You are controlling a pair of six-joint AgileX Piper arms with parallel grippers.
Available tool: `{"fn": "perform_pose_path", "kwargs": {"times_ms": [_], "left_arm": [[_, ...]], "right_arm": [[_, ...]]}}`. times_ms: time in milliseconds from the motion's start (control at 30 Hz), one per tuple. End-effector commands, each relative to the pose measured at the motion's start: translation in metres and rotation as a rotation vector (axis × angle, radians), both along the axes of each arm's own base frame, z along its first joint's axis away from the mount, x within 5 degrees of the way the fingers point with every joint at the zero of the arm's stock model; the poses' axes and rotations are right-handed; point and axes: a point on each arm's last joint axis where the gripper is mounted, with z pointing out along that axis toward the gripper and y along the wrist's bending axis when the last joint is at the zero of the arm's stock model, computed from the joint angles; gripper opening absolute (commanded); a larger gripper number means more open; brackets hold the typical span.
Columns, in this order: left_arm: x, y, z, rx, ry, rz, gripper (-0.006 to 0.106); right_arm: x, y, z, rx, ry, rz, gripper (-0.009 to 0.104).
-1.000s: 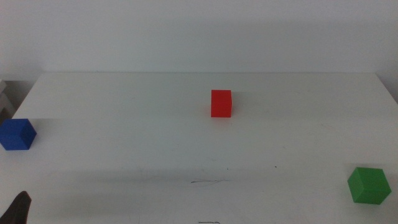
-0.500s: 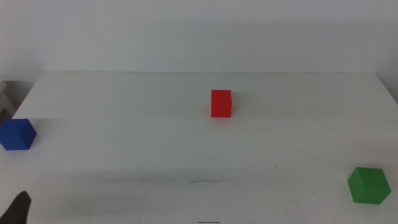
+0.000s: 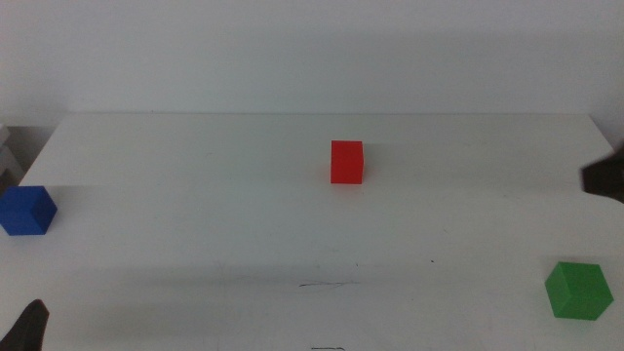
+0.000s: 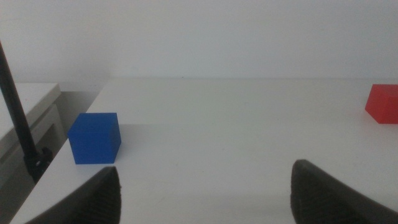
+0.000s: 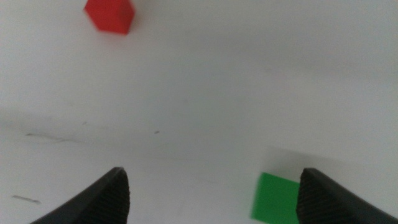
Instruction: Stack red cubes first, then green, then blue cubes in a specific spot.
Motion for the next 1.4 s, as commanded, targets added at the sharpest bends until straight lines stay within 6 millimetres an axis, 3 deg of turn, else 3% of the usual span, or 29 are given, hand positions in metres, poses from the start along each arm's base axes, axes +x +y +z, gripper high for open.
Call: {"fn": "perform_pose_path", "kwargs": {"times_ms": [0,167,467,700,900,1133,1367], "left_arm": [[-0.002,-0.001,0.009,-0.015,-0.104,-0.010,0.093],[-0.002,-0.001,0.009,-0.015,-0.104,-0.010,0.093],[-0.002,-0.001,0.009,-0.015,-0.104,-0.010,0.093],[-0.002,-0.001,0.009,-0.015,-0.104,-0.010,0.093],[-0.002,-0.001,0.009,-0.015,-0.104,-0.010,0.093],[-0.002,-0.001,0.009,-0.015,-0.104,-0.010,0.093],[-0.002,-0.001,0.009,-0.015,-0.104,-0.010,0.093]], "right_arm": [[0.020,0.010,0.018,0.030,-0.018,0.018,0.094],[0.062,0.036,0.029,0.072,0.064,0.049,0.094],[0.138,0.095,0.023,0.032,0.198,0.046,0.094],[0.180,0.154,0.006,0.054,0.211,0.078,0.094],[0.220,0.195,-0.026,0.081,0.232,0.024,0.094],[0.257,0.211,-0.045,0.069,0.171,0.010,0.094],[0.275,0.211,-0.070,0.013,0.155,-0.080,0.094]]}}
